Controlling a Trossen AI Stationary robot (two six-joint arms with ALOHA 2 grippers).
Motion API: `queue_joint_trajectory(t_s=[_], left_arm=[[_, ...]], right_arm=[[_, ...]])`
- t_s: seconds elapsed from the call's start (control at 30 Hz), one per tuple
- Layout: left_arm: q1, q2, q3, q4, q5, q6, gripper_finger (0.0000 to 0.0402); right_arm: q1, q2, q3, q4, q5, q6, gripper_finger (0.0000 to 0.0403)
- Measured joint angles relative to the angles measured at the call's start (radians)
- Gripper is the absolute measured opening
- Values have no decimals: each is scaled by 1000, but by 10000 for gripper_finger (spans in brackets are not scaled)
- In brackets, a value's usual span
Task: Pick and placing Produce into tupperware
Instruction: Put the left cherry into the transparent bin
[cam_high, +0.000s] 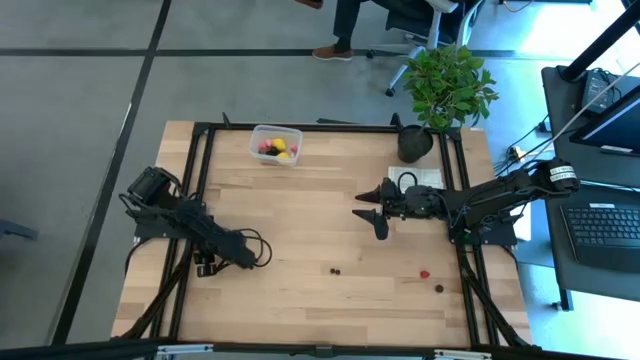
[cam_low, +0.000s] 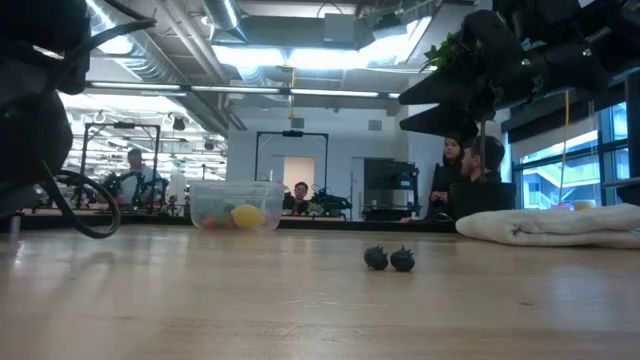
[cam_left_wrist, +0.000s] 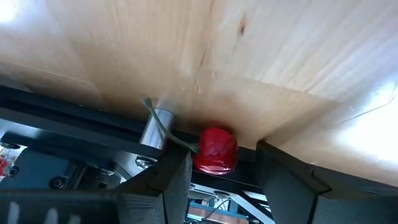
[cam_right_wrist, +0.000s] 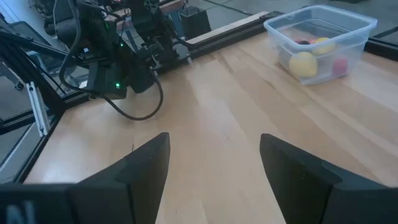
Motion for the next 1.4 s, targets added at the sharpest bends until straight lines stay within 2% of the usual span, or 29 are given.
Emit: queue_joint_trajectory(t_s=[0.17, 0.63, 1.03, 1.4], left_arm=[[0, 0, -3, 5, -8, 10, 165], [0, 3, -8, 5, -36, 10, 90], [12, 6, 7, 9, 10, 38, 70], [123, 5, 124, 55, 53, 183, 56]], right_arm=[[0, 0, 0, 0, 0, 19, 252], [0, 0, 0, -1, 0, 19, 252], [0, 0, 1, -1, 0, 19, 252], [0, 0, 1, 0, -1, 15, 252]])
